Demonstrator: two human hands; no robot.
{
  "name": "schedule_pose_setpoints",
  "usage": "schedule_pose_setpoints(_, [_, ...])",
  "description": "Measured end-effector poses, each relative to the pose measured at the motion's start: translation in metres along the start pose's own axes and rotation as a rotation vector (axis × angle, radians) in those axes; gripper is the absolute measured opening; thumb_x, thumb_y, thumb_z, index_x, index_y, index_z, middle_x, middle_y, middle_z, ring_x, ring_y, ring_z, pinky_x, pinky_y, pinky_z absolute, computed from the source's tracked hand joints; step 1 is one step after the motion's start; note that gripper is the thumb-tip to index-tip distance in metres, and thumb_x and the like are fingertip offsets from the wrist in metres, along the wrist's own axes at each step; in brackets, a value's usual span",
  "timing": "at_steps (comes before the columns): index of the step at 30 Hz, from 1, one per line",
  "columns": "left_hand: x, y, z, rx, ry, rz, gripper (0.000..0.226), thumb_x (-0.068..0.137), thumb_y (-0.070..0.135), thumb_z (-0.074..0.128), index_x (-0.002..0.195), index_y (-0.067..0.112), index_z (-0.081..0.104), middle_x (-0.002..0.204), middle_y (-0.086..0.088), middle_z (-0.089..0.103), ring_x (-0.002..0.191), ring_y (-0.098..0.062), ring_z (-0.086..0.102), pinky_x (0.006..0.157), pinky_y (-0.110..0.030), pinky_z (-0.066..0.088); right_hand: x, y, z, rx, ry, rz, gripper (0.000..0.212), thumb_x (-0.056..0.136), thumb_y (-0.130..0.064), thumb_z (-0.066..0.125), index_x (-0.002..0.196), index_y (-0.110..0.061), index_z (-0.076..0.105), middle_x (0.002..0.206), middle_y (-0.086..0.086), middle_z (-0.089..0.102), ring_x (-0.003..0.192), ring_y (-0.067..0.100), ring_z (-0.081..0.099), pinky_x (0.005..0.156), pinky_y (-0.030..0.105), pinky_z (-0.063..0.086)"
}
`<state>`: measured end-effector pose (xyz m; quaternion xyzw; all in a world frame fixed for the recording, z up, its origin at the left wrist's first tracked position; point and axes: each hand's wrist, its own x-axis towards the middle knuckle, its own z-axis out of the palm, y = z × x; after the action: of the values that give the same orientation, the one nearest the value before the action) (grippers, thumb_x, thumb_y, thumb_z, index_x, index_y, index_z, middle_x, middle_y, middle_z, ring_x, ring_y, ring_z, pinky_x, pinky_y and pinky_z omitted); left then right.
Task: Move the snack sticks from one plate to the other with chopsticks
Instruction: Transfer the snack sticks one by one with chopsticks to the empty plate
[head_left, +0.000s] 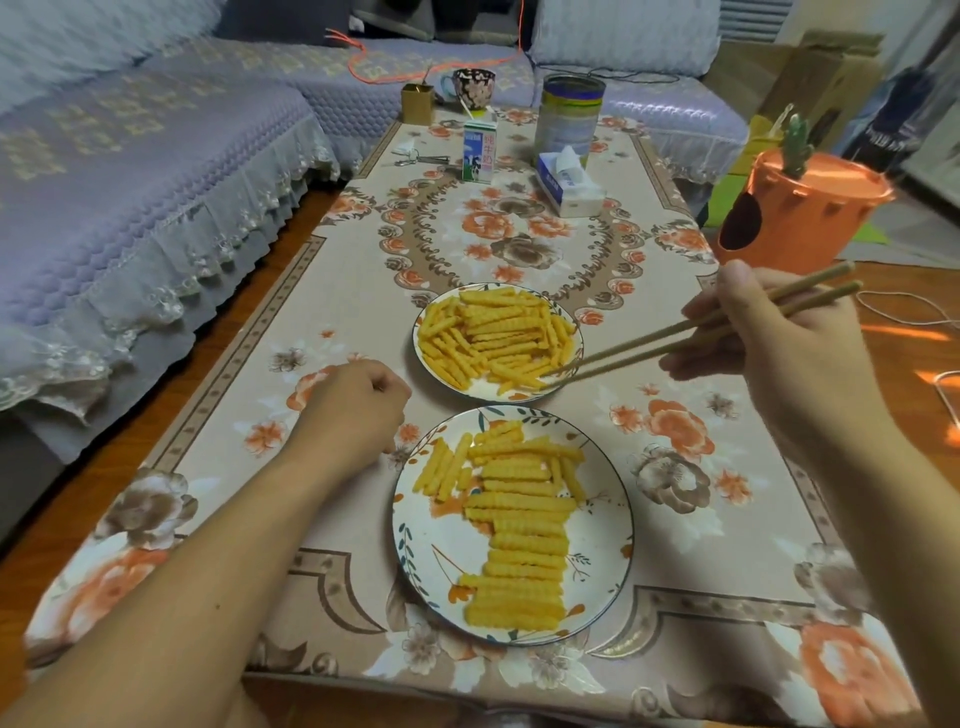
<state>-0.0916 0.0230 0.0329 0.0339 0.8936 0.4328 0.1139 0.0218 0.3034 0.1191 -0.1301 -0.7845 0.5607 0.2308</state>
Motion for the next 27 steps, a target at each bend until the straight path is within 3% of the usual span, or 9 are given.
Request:
schedule_pose_setpoints(4, [-0.003,0.002,0.001,0.048,-0.019,-0.009,0.022,0.097,0.022,0.052,0.087,0.016,0.071,0.075,-0.004,0.073,0.072,-0.033,0.071,0.071,-0.044,0.059,0.006,0.016,0.018,0.02,-0.017,0.041,0.038,0.109,-0.03,0.044,0.093,-0.005,0.068,0.078,0.021,0.072,0.069,0.03,0.076,0.067,0.042,0.065])
schedule_pose_setpoints(8, [-0.002,-0.002,0.001,0.063,-0.059,-0.031,0.022,0.096,0.028,0.051,0.085,0.023,0.07,0.074,0.0,0.073,0.074,-0.028,0.073,0.081,-0.054,0.06,0.01,0.022,0.034,-0.008,-0.058,0.037,0.037,0.108,-0.03,0.047,0.095,-0.003,0.069,0.082,0.024,0.072,0.069,0.029,0.076,0.067,0.041,0.065])
schedule_pose_setpoints(13, [-0.003,-0.003,0.001,0.096,-0.067,-0.029,0.022,0.098,0.029,0.051,0.087,0.025,0.07,0.08,-0.001,0.074,0.077,-0.028,0.073,0.083,-0.053,0.059,0.009,0.024,0.038,-0.041,-0.07,0.046,0.041,0.108,-0.033,0.046,0.101,0.0,0.069,0.089,0.021,0.072,0.068,0.027,0.075,0.066,0.035,0.064])
schedule_pose_setpoints(16, [-0.003,-0.001,0.001,0.079,-0.057,-0.024,0.021,0.098,0.025,0.051,0.088,0.022,0.07,0.081,-0.004,0.074,0.079,-0.032,0.072,0.081,-0.053,0.059,0.009,0.015,0.027,0.036,-0.013,0.038,0.043,0.109,-0.032,0.042,0.094,-0.001,0.067,0.079,0.02,0.071,0.068,0.033,0.074,0.065,0.041,0.065])
schedule_pose_setpoints(19, [-0.003,-0.001,0.001,0.056,-0.04,-0.013,0.021,0.096,0.022,0.051,0.086,0.02,0.07,0.079,-0.006,0.073,0.079,-0.037,0.071,0.077,-0.056,0.06,0.006,0.0,0.009,0.144,-0.028,0.064,0.047,0.108,-0.035,0.042,0.087,0.0,0.065,0.069,0.018,0.07,0.064,0.036,0.073,0.062,0.038,0.064])
schedule_pose_setpoints(24, [-0.003,-0.002,0.002,0.059,-0.05,-0.023,0.024,0.078,0.043,0.044,0.083,0.039,0.067,0.072,0.004,0.073,0.075,-0.027,0.074,0.081,-0.056,0.061,-0.011,-0.003,0.008,0.048,-0.18,0.122,0.05,0.106,-0.035,0.045,0.087,0.006,0.066,0.066,0.02,0.07,0.061,0.039,0.073,0.059,0.044,0.064])
schedule_pose_setpoints(27, [-0.003,-0.003,0.002,0.049,-0.059,-0.034,0.025,0.075,0.045,0.043,0.082,0.046,0.066,0.07,0.008,0.073,0.076,-0.025,0.074,0.083,-0.055,0.06,-0.011,-0.003,0.01,-0.012,-0.221,0.094,0.048,0.105,-0.035,0.047,0.088,0.005,0.068,0.066,0.021,0.07,0.06,0.038,0.073,0.058,0.045,0.064])
